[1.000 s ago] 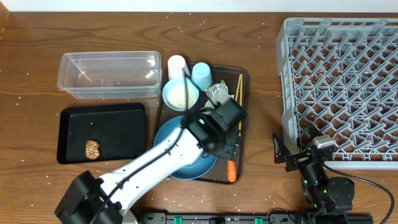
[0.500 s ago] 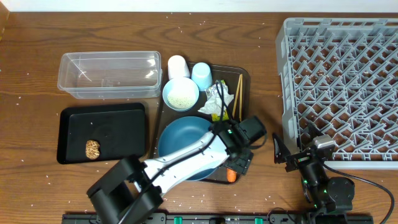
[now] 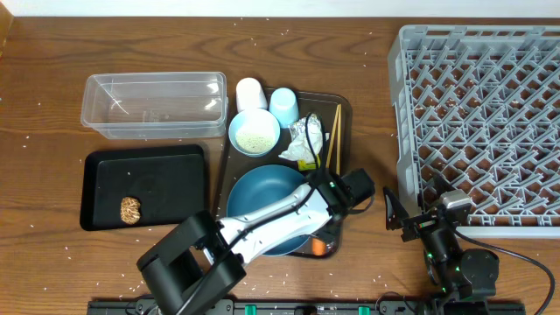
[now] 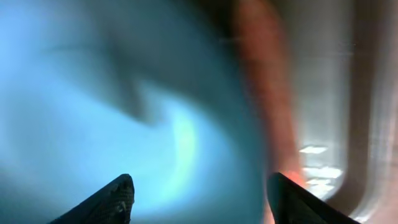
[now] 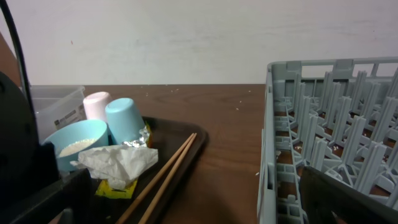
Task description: Sort waste into correct bins and load items into the dishwasher rack
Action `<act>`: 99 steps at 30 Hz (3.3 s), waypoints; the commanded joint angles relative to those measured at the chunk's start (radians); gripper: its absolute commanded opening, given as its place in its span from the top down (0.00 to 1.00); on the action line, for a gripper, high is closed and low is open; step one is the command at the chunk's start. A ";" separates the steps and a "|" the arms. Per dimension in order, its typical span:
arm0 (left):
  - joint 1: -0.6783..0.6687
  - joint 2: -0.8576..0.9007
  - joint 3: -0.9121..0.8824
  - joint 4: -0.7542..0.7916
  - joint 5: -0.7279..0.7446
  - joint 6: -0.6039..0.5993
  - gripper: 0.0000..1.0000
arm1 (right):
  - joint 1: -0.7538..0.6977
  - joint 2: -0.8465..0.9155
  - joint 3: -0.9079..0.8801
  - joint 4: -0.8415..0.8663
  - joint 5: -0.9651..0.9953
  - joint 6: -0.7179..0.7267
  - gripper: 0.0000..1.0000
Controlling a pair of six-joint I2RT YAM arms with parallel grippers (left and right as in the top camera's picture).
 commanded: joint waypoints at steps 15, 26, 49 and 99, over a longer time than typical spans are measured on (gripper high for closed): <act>0.114 -0.124 0.047 -0.078 -0.038 -0.050 0.31 | 0.009 -0.004 -0.002 -0.004 0.003 -0.008 0.01; 0.010 -0.137 0.037 -0.037 0.076 -0.071 0.32 | 0.009 -0.004 -0.002 -0.005 0.003 -0.008 0.01; -0.033 0.068 0.036 0.037 0.108 -0.063 0.44 | 0.009 -0.004 -0.002 -0.005 0.003 -0.008 0.01; -0.053 0.112 0.023 0.076 0.065 -0.070 0.64 | 0.009 -0.004 -0.002 -0.004 0.003 -0.008 0.01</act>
